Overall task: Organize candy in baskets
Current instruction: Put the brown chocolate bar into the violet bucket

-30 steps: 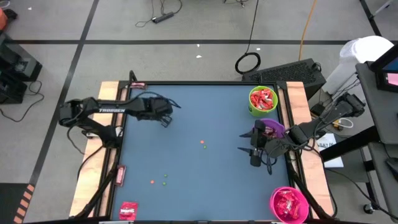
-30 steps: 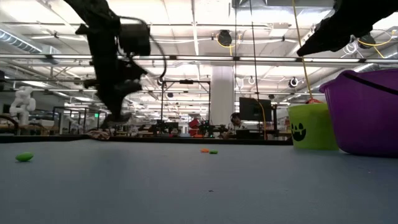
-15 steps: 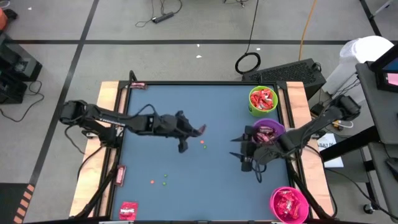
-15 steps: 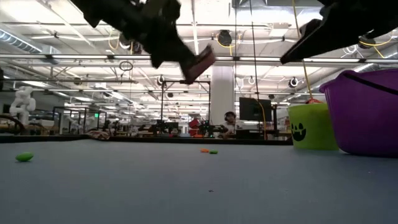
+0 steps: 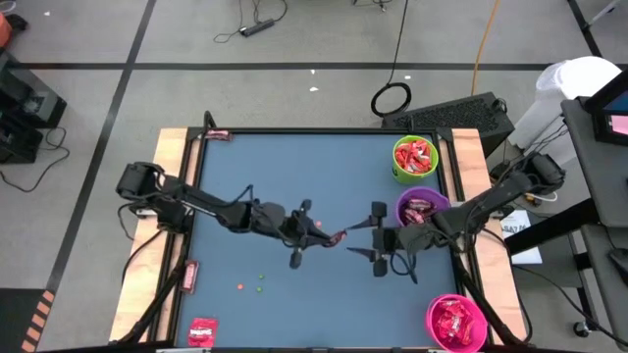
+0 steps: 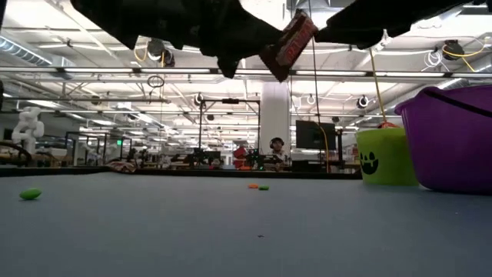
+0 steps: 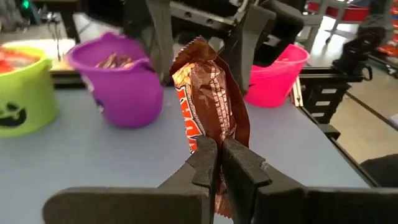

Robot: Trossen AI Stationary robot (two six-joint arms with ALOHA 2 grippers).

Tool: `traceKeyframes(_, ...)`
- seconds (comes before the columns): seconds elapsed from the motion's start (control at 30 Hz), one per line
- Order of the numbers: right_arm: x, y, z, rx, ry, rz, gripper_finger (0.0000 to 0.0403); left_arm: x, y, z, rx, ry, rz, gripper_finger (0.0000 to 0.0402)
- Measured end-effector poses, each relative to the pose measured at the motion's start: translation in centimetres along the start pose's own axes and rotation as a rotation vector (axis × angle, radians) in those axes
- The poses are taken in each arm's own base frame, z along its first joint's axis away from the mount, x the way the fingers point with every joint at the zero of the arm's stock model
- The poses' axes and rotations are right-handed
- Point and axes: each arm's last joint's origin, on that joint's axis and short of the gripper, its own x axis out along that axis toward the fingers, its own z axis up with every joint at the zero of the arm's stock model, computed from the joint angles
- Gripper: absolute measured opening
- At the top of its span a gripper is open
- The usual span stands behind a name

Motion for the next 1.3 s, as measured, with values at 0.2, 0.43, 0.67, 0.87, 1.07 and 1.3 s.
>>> traceKeyframes(0.2,0.8,-0.1,0.0,0.008,-0.032,0.006,0.0238,0.6,-0.7,-0.2,0.077,-0.055,-0.024,0.0027)
traceKeyframes(0.43,1.4,0.0,0.6,0.038,-0.114,0.129,0.0220,0.6,-0.4,-0.1,0.097,-0.069,-0.005,0.0027)
traceKeyframes(0.67,1.4,0.0,0.6,0.052,-0.120,0.130,0.0099,0.6,-0.4,0.0,0.089,-0.073,-0.004,0.0027)
traceKeyframes(0.87,1.4,0.0,0.6,0.051,-0.113,0.132,0.0011,0.6,-0.4,0.1,0.088,-0.089,-0.004,0.0028)
traceKeyframes(1.07,1.4,0.0,0.5,0.042,-0.111,0.134,0.0014,0.6,-0.3,0.1,0.086,-0.088,0.004,0.0054)
traceKeyframes(1.3,1.0,-0.1,0.6,0.026,-0.078,0.144,0.0009,0.6,-0.1,-0.6,0.084,-0.009,0.014,0.0165)
